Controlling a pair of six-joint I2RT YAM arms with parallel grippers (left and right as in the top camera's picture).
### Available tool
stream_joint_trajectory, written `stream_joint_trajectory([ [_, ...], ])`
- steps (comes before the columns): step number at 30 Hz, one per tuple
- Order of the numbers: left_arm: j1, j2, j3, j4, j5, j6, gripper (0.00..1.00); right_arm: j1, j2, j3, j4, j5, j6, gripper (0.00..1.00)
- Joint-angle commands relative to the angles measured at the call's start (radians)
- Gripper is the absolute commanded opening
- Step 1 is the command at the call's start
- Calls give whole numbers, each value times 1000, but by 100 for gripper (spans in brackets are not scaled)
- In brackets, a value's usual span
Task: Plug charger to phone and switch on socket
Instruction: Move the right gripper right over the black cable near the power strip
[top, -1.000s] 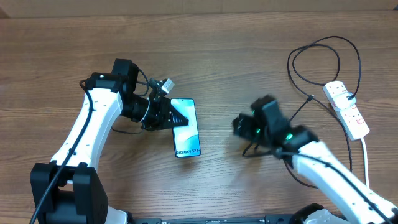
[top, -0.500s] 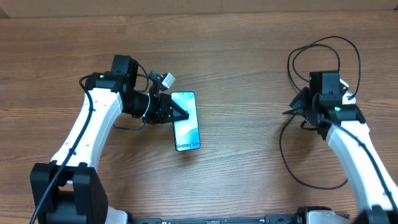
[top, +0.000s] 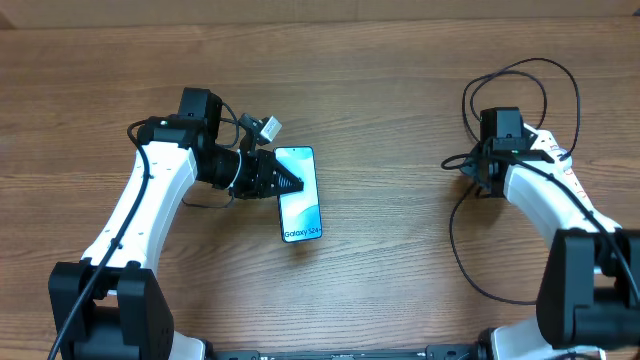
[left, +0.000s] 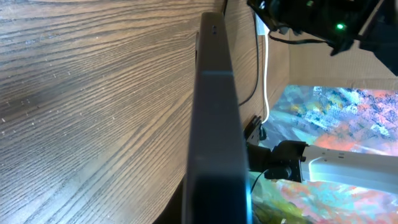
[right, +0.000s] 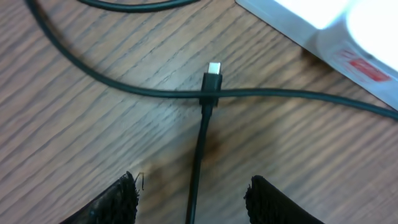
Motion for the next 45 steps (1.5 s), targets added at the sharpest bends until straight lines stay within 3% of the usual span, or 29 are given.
stream_joint_trajectory([
  [1, -3, -10, 18, 8, 29, 16, 4, -2, 68, 12, 31, 35, -11, 56],
  [8, -3, -10, 18, 19, 0, -34, 4, -16, 147, 12, 93, 30, -11, 51],
  [17, -3, -10, 18, 23, 0, -37, 4, -21, 150, 12, 48, -206, -41, 9],
  [22, -3, -10, 18, 24, 0, -37, 4, 9, 150, 12, -29, -378, -148, 7],
  [26, -3, -10, 18, 25, 0, -37, 4, 48, 150, 12, -159, -414, -143, 7],
  [29, -3, -10, 18, 27, 0, -37, 4, 82, 150, 12, -242, -411, -130, 9],
  [33, -3, -10, 18, 38, 0, -49, 4, 98, 150, 12, -231, -339, -130, 43],
  [38, -3, -10, 18, 42, 0, -71, 4, 64, 150, 18, -183, -247, -113, 47],
  [41, -3, -10, 18, 42, 0, -72, 4, 24, 150, 27, -143, -246, -111, 61],
  [45, -3, -10, 18, 42, 0, -72, 4, -27, 150, 27, -68, -246, -112, 65],
])
